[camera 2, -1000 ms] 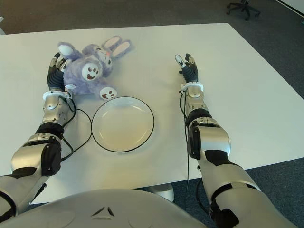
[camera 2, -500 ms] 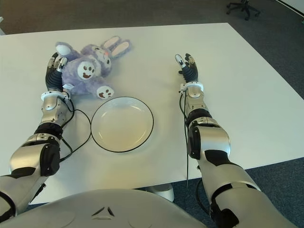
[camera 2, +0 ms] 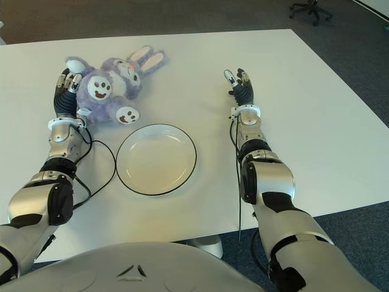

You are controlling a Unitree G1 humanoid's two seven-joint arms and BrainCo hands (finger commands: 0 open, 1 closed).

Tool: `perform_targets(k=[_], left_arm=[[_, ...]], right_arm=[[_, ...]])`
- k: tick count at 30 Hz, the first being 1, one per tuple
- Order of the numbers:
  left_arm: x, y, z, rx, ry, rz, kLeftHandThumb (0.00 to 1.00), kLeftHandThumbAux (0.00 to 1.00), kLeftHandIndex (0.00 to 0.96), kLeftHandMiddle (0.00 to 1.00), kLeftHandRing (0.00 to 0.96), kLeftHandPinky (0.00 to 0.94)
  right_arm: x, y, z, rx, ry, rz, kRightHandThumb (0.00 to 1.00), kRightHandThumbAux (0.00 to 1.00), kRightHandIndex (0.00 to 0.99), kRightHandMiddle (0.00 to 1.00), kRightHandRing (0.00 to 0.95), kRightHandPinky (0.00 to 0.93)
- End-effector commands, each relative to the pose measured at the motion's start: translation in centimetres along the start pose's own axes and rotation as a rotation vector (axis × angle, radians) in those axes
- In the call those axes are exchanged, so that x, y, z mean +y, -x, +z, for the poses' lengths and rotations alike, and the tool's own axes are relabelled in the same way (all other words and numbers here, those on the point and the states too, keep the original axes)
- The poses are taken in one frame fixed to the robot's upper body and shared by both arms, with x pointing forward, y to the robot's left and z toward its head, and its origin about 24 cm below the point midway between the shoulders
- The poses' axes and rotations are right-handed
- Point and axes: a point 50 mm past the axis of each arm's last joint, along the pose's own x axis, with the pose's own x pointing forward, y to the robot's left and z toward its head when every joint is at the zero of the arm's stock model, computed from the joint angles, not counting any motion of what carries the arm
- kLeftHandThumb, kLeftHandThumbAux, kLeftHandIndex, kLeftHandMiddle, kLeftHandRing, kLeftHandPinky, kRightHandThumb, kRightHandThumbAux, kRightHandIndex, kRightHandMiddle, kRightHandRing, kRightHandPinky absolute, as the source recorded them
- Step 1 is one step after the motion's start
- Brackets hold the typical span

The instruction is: Put the doll into the plate.

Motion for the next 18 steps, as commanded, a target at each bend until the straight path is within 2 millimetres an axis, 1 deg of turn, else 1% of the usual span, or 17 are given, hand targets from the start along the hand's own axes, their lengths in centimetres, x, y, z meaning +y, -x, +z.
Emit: perform_targets(k=[1,8,10,13,17,18], left_arm=[[1.3,1.5,-2.2,0.087,-0.022,0.034,0.000,0.466,0.000,0.135,0.139,0.112],[1.9,1.2,-1.8,0.077,-0.037,0.036,0.000,0.434,0.000,0.107,0.114,0.095],[2.1,1.2,-1.7,0.071,-0.042,0.036,0.000,0.422,0.000,0.093,0.099,0.054],[2.3,1.2,-1.6,0.063,-0.051,0.038,0.000,0.417,0.000,0.086,0.091,0.033],[2.6,1.2,-1.4,0.053,-0.063,0.046,0.000,0.407,0.000,0.081,0.086,0.034],[2.7,1.2,-1.4,0.051,-0.064,0.048,0.000,0.394,0.000,0.081,0.096,0.068]], right_arm=[[-0.1,2.0,-5.2,0.212,0.006,0.003,0.000,0.365,0.000,0.000,0.000,0.000],[0.0,2.0,-5.2,0.213,0.010,0.008,0.000,0.369,0.000,0.000,0.000,0.000],[0.0,2.0,-5.2,0.213,0.009,0.008,0.000,0.373,0.000,0.000,0.000,0.000],[0.0,2.0,-5.1,0.212,0.008,0.009,0.000,0.374,0.000,0.000,0.000,0.000],[0.0,2.0,-5.2,0.213,0.008,0.009,0.000,0.374,0.000,0.000,0.000,0.000],[0.0,2.0,-5.2,0.213,0.009,0.009,0.000,0.372,0.000,0.000,0.000,0.000]])
